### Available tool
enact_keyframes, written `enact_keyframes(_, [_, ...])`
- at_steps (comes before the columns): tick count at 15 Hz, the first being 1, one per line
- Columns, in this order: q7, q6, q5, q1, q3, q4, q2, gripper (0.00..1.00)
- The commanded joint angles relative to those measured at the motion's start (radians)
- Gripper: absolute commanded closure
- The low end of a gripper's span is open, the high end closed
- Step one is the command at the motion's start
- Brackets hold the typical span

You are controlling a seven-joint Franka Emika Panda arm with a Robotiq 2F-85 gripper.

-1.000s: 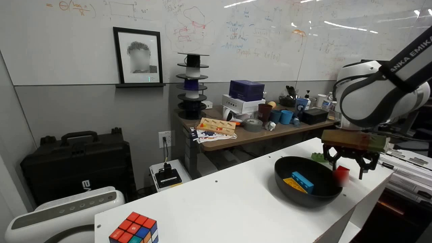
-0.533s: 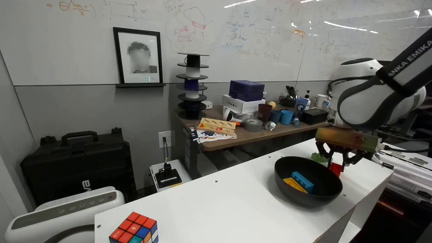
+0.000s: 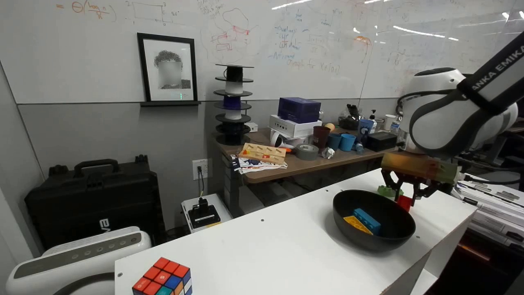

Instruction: Put the yellow, blue , orange and green lego bricks in the black bowl

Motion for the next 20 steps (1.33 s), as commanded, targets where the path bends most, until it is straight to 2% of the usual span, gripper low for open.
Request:
enact_keyframes(1, [-0.027,0.005,0.03,0.006,0.012,-0.119,-0.165,0.88])
enact_keyframes(5, [-0.04,0.035,-0.026,0.038,0.006,-0.261,-0.366,0.88])
enact_keyframes(8, [-0.091,0.028,-0.041,0.042,0.056,-0.319,-0.476,0.88])
enact_keyframes(10, [-0.161,0.031,0.001,0.026,0.126,-0.318,-0.485,0.88])
enact_keyframes(12, [-0.206,0.019,0.043,0.02,0.18,-0.284,-0.438,0.88])
enact_keyframes(16, [-0.241,-0.012,0.063,0.032,0.215,-0.242,-0.339,0.88])
enact_keyframes(17, [-0.246,-0.017,0.048,0.038,0.209,-0.235,-0.316,0.82])
enact_keyframes(18, [-0.257,-0.023,0.045,0.039,0.206,-0.226,-0.296,0.38])
enact_keyframes(19, [-0.267,-0.023,0.046,0.041,0.202,-0.223,-0.284,0.38])
enact_keyframes(20, [-0.28,-0.021,0.055,0.039,0.202,-0.217,-0.273,0.31])
